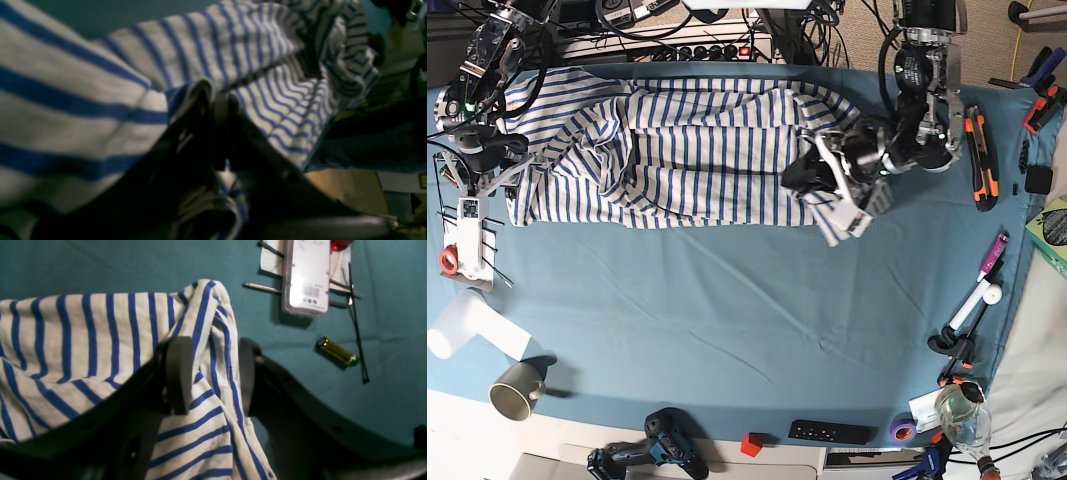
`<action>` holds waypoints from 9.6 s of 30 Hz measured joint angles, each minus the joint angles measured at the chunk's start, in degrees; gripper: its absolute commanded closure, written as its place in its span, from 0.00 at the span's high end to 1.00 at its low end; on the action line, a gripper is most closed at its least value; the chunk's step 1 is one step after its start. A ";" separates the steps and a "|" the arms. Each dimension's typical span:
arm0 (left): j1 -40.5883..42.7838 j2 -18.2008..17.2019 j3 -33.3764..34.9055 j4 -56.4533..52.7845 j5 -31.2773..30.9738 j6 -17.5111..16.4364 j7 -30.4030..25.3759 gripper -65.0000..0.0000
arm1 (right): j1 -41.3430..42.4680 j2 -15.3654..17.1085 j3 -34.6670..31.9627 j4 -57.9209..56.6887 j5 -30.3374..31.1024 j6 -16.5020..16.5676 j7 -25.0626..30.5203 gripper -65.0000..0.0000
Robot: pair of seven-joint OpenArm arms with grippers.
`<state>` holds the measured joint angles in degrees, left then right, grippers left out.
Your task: Fold the T-shirt properly
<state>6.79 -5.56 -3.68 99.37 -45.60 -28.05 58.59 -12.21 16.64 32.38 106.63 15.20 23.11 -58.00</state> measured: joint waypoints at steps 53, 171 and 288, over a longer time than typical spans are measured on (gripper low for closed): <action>-5.55 12.33 23.61 -0.74 14.08 -0.87 -5.16 0.55 | 0.13 0.00 0.00 -0.02 -4.46 -2.19 3.02 0.36; 1.22 0.31 27.91 10.99 -6.67 -11.65 13.66 0.00 | 0.11 0.00 0.00 -0.02 -4.28 -2.21 4.04 0.36; -20.70 13.14 39.23 -27.08 35.34 1.84 -24.09 0.00 | 0.13 -0.70 0.00 -0.46 -1.86 -2.21 5.66 0.36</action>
<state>-13.91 7.57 35.55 72.29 -10.26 -26.22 34.50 -12.08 15.94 32.38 106.17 13.34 20.91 -52.34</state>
